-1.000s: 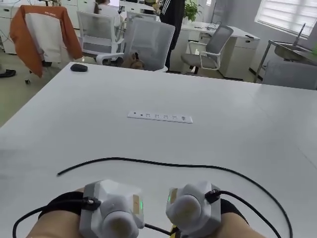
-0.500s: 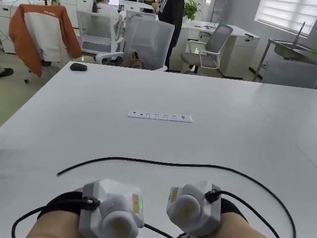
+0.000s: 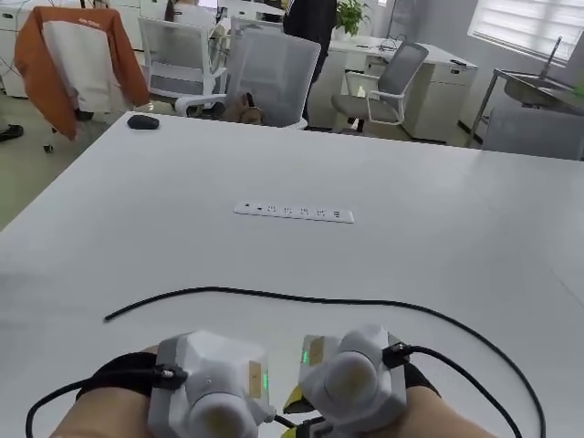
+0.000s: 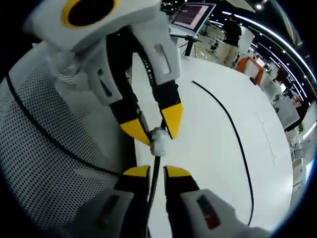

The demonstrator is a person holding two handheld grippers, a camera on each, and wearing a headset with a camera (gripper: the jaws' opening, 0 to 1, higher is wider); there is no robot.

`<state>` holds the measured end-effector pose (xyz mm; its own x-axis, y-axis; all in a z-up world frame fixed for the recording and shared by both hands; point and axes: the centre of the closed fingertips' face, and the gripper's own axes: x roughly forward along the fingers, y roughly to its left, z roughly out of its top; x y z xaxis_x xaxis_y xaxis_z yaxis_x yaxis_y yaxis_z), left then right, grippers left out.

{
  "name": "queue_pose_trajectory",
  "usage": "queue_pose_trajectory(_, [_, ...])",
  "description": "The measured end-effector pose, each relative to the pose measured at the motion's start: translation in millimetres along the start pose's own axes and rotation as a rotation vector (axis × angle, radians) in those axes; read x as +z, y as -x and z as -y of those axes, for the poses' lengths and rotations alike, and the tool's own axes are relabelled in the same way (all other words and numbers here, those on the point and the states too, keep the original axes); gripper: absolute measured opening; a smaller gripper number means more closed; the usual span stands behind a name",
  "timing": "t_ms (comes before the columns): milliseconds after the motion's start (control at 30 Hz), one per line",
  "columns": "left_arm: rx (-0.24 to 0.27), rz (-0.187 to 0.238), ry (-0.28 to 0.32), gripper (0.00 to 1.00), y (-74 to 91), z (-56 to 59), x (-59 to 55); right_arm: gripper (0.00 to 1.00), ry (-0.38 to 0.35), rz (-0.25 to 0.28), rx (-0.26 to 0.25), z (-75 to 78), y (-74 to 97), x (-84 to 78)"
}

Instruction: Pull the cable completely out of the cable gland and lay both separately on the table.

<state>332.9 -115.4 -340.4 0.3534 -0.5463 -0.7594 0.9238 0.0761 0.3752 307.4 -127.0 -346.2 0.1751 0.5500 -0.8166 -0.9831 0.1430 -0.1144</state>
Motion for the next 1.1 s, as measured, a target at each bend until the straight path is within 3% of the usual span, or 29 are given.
queue_pose_trajectory(233, [0.002, 0.004, 0.007, 0.17, -1.9, -1.4, 0.1, 0.03, -0.023, -0.008, -0.006, -0.1, -1.0, -2.0])
queue_pose_trajectory(567, [0.032, -0.016, 0.029, 0.17, -0.9, -8.1, -5.7, 0.03, -0.025, -0.189, -0.055, 8.7, -1.0, -39.6])
queue_pose_trajectory(733, [0.04, -0.023, 0.032, 0.17, -0.7, -9.1, -7.0, 0.03, -0.054, -0.229, -0.064, 12.1, 0.4, -49.2])
queue_pose_trajectory(767, [0.045, -0.022, 0.031, 0.17, 7.7, -4.5, -3.6, 0.03, -0.058, -0.232, -0.064, 12.3, 0.7, -50.1])
queue_pose_trajectory(867, [0.055, -0.023, 0.027, 0.17, 16.6, -2.9, -0.1, 0.06, -0.048, -0.218, -0.057, 9.6, 1.9, -45.9])
queue_pose_trajectory(933, [0.047, -0.022, 0.029, 0.17, 13.4, -1.9, -1.7, 0.16, -0.043, -0.19, -0.075, 11.6, 1.7, -37.8])
queue_pose_trajectory(1033, [0.041, -0.031, 0.018, 0.17, 9.6, -2.1, -4.3, 0.15, -0.001, -0.086, -0.06, 8.7, 0.9, -14.4])
queue_pose_trajectory(1100, [0.043, -0.027, 0.018, 0.17, 9.8, -3.0, -3.9, 0.14, 0.002, -0.031, -0.091, 14.0, 3.8, -2.0])
